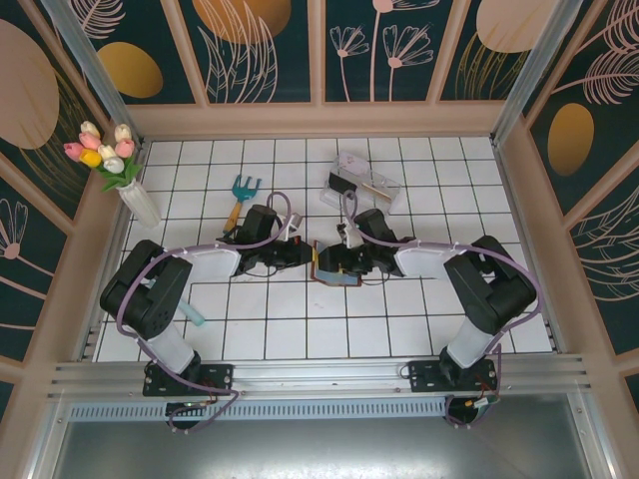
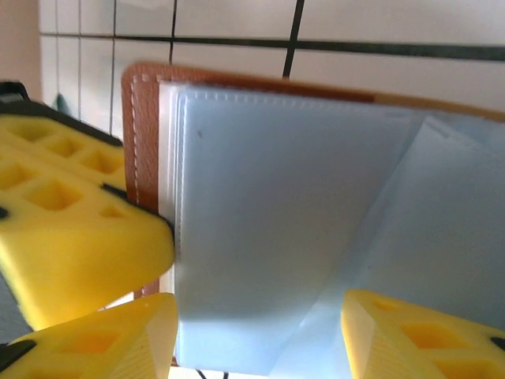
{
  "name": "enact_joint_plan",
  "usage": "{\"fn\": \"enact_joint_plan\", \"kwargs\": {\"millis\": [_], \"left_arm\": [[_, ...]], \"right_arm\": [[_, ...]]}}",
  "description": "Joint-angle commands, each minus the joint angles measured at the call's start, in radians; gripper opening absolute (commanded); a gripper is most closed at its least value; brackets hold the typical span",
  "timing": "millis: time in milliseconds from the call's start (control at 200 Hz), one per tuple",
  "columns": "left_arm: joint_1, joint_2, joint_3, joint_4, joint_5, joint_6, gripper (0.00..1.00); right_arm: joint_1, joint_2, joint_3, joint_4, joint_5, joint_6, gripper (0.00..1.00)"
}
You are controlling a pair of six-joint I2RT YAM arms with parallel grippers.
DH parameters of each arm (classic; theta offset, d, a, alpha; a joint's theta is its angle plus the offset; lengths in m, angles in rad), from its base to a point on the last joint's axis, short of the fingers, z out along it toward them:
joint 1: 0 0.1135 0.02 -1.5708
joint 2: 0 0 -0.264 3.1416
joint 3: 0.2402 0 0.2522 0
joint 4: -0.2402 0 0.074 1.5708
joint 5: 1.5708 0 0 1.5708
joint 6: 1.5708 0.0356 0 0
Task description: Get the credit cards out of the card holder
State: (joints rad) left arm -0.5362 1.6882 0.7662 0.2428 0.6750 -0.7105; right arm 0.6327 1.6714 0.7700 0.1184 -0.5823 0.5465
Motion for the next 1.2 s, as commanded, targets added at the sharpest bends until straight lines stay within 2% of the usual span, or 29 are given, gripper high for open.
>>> {"fn": "enact_joint_plan", "kwargs": {"millis": [0,215,350,580,736,1026,1106,1196], "left_arm": [[-0.002,0.011,0.029,0.03,0.023,0.011,0.0],[-0.001,0.014,0.027,0.028,0.029,0.007,0.0],[-0.001,0.014,0.028,0.024,0.027,0.01,0.0],[-0.001,0.013,0.031,0.007,0.015,0.021,0.0],[-0.001,0.013,0.033,-0.01,0.002,0.032,0.0],[0.006,0.012,0.036,-0.045,-0.026,0.046,0.0],[0.01,0.014,0.039,-0.053,-0.03,0.049,0.0],[0.013,0.014,0.05,-0.088,-0.048,0.063,0.0]], "right_arm": [[0.031,0.014,0.034,-0.065,0.047,-0.066,0.6],[0.04,0.04,0.038,-0.05,0.042,-0.063,0.63],[0.042,0.056,0.05,-0.08,0.082,-0.063,0.63],[0.038,0.069,0.048,-0.082,0.079,-0.067,0.5],[0.027,0.072,0.049,-0.083,0.059,-0.068,0.35],[0.016,0.051,0.038,-0.086,0.072,-0.072,0.22],[0.014,0.039,0.042,-0.088,0.072,-0.074,0.24],[0.014,0.008,0.048,-0.094,0.077,-0.067,0.36]]}}
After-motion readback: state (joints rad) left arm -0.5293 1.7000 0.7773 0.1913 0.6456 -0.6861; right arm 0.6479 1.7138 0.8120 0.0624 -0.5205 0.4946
